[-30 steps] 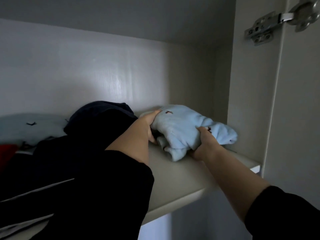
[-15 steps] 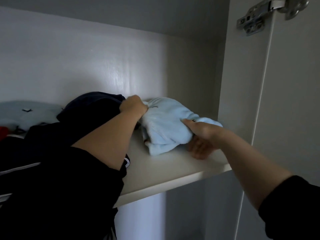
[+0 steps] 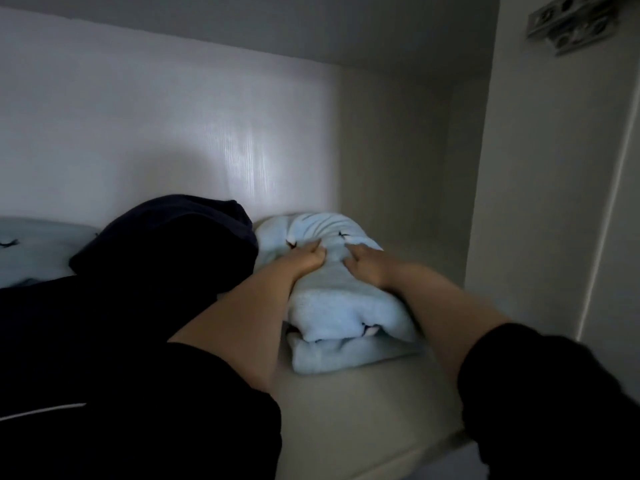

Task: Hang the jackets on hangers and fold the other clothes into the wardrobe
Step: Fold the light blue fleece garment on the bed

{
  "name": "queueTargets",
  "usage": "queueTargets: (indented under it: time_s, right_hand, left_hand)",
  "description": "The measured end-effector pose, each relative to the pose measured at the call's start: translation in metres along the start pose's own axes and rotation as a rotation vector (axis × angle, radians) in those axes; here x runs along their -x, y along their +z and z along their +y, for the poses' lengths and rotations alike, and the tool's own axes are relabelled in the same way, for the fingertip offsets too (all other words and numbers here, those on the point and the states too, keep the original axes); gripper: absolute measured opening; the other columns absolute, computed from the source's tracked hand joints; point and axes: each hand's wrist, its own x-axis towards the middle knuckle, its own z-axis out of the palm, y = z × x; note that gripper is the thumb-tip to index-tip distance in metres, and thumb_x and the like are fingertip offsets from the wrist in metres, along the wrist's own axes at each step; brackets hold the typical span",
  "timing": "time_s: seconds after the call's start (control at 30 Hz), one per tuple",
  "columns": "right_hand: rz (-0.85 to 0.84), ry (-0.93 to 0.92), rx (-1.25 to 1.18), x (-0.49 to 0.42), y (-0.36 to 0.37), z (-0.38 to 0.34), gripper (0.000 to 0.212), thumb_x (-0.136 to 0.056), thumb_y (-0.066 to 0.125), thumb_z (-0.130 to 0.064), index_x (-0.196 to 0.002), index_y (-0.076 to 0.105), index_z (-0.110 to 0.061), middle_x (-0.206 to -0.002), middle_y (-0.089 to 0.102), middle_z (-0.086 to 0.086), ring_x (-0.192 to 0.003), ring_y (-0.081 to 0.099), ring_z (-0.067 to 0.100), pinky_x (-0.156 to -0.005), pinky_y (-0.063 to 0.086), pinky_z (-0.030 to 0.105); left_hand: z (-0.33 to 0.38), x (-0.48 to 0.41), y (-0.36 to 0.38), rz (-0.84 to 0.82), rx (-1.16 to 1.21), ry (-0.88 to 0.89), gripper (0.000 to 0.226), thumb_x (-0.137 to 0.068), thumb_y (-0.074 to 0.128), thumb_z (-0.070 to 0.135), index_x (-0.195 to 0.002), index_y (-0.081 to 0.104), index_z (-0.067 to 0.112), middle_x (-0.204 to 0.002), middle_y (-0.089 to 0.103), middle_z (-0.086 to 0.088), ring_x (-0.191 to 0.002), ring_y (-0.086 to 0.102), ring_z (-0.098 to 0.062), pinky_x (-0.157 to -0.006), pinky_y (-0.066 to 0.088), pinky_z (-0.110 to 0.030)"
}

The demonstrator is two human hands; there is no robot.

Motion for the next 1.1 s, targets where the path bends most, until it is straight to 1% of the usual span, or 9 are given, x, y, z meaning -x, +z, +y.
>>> queueTargets:
  time_s: [0.1, 0.23, 0.33, 0.6, 0.7, 0.77, 0.83, 0.9, 1.1]
  right_hand:
    - [-0.083, 0.033, -0.026, -0.003, -0.038, -0.020, 0.050, -0.103, 0.030, -0.023, -0.151, 0.023, -0.011, -0.158, 0.020, 0.008, -0.145, 0.021, 0.025, -0.115, 0.016, 0.034]
    - [0.276, 0.006, 0.039, -0.050, -0.029, -0.029, 0.044, -0.103, 0.028, -0.023, -0.144, 0.033, -0.009, -0.149, 0.035, 0.015, -0.135, 0.035, 0.031, -0.111, 0.027, 0.041]
    - [0.047, 0.033, 0.016, -0.074, 0.007, -0.018, 0.043, -0.103, 0.028, -0.019, -0.143, 0.037, -0.004, -0.150, 0.035, 0.015, -0.139, 0.031, 0.030, -0.114, 0.023, 0.038]
    - [0.120, 0.083, 0.053, -0.038, -0.005, -0.009, 0.056, -0.099, 0.021, -0.043, -0.152, 0.018, -0.024, -0.160, 0.013, 0.006, -0.145, 0.017, 0.032, -0.116, 0.016, 0.054]
    - [0.530, 0.151, 0.013, 0.015, -0.021, -0.009, 0.047, -0.100, 0.030, -0.033, -0.138, 0.040, -0.008, -0.142, 0.043, 0.018, -0.129, 0.041, 0.036, -0.106, 0.033, 0.050]
    - [0.727, 0.163, -0.035, 0.041, -0.010, 0.002, 0.038, -0.099, 0.034, -0.028, -0.125, 0.048, -0.005, -0.129, 0.053, 0.020, -0.119, 0.049, 0.037, -0.098, 0.041, 0.045]
    - [0.403, 0.135, -0.054, 0.057, 0.013, 0.010, 0.044, -0.103, 0.028, -0.031, -0.135, 0.042, -0.005, -0.142, 0.042, 0.021, -0.131, 0.040, 0.035, -0.107, 0.034, 0.044]
    - [0.091, 0.117, -0.067, 0.068, 0.022, 0.015, 0.049, -0.105, 0.022, -0.031, -0.148, 0.028, -0.006, -0.155, 0.025, 0.016, -0.142, 0.025, 0.031, -0.116, 0.021, 0.042]
    - [0.055, 0.063, 0.036, 0.142, 0.011, 0.015, 0.052, -0.105, 0.023, -0.036, -0.149, 0.028, -0.009, -0.152, 0.033, 0.014, -0.138, 0.033, 0.028, -0.111, 0.022, 0.033]
  left_hand:
    - [0.001, -0.004, -0.001, -0.003, -0.075, -0.015, 0.052, -0.105, 0.015, 0.039, -0.153, 0.013, 0.021, -0.160, 0.013, -0.005, -0.146, 0.016, -0.023, -0.119, 0.011, -0.036]
    - [-0.005, -0.009, 0.000, 0.047, -0.197, -0.035, 0.051, -0.102, 0.016, 0.035, -0.152, 0.016, 0.026, -0.159, 0.018, -0.003, -0.145, 0.016, -0.024, -0.118, 0.012, -0.046]
    - [-0.003, -0.007, 0.002, 0.093, -0.281, -0.104, 0.053, -0.098, 0.018, 0.031, -0.151, 0.022, 0.026, -0.157, 0.020, 0.001, -0.145, 0.013, -0.022, -0.116, 0.005, -0.050]
    - [0.020, 0.017, -0.007, 0.062, -0.251, -0.136, 0.050, -0.103, 0.021, 0.030, -0.149, 0.027, 0.012, -0.155, 0.027, -0.011, -0.141, 0.026, -0.030, -0.115, 0.020, -0.044]
    - [0.051, 0.049, -0.024, 0.174, -0.252, -0.136, 0.042, -0.101, 0.034, 0.028, -0.134, 0.053, 0.009, -0.136, 0.051, -0.018, -0.125, 0.046, -0.039, -0.104, 0.033, -0.049]
    - [0.059, 0.059, -0.032, 0.306, -0.164, -0.009, 0.045, -0.100, 0.033, 0.029, -0.141, 0.045, 0.017, -0.142, 0.046, -0.015, -0.129, 0.043, -0.036, -0.108, 0.031, -0.047]
    - [0.056, 0.076, -0.026, 0.224, -0.028, 0.205, 0.051, -0.103, 0.028, 0.029, -0.152, 0.020, 0.016, -0.158, 0.020, -0.010, -0.144, 0.021, -0.027, -0.118, 0.017, -0.041]
    - [0.044, 0.098, -0.002, 0.037, -0.236, 0.192, 0.055, -0.104, 0.021, 0.039, -0.154, 0.008, 0.018, -0.161, 0.002, -0.004, -0.148, 0.004, -0.023, -0.120, 0.006, -0.043]
    - [0.046, 0.170, 0.014, 0.018, -0.314, 0.071, 0.055, -0.104, 0.023, 0.035, -0.153, 0.010, 0.013, -0.161, 0.003, -0.010, -0.148, 0.003, -0.025, -0.120, 0.006, -0.039]
